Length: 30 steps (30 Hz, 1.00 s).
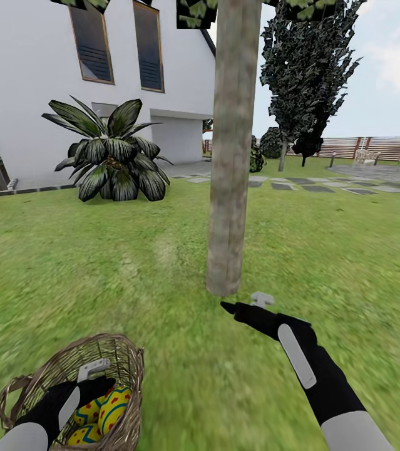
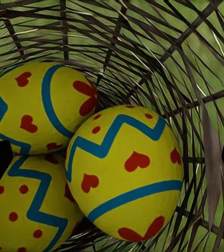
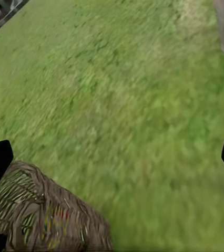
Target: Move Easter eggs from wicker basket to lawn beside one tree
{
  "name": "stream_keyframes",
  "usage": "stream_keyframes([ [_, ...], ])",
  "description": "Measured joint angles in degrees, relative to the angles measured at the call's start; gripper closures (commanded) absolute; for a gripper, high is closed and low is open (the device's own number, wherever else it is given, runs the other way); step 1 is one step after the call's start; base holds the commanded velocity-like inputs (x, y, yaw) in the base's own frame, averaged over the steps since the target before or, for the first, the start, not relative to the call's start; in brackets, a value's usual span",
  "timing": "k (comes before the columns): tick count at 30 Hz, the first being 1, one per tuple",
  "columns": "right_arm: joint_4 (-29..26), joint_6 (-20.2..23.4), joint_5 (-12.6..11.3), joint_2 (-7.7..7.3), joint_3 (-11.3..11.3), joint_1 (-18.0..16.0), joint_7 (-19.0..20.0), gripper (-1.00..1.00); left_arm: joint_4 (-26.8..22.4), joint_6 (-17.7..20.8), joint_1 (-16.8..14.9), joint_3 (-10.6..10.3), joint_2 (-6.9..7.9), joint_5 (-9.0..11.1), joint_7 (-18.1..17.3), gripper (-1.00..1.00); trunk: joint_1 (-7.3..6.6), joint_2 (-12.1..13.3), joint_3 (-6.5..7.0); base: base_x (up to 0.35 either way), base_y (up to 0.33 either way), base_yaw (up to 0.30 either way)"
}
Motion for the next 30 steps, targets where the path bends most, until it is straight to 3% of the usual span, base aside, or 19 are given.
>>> stream_keyframes([
  [8,-0.9,0.5,0.0,0.05,0.0,0.2,2.0,-1.0,0.0,0.0,0.0,0.0,0.0,0.0,-0.5,-1.0,0.65,-1.2,-0.53,0.0,0.0,0.0],
  [17,-1.1,0.5,0.0,0.04,0.0,0.3,2.2,-1.0,0.1,-0.1,0.0,-0.1,0.0,-0.1,-4.0,-1.0,0.66,-1.2,-0.54,0.0,0.0,0.0],
  [30,-1.1,0.5,0.0,0.07,0.0,0.3,2.2,-1.0,0.0,-0.2,0.0,-0.1,0.0,-0.1,-4.2,-1.0,1.09,-2.0,-0.89,0.0,0.0,0.0],
])
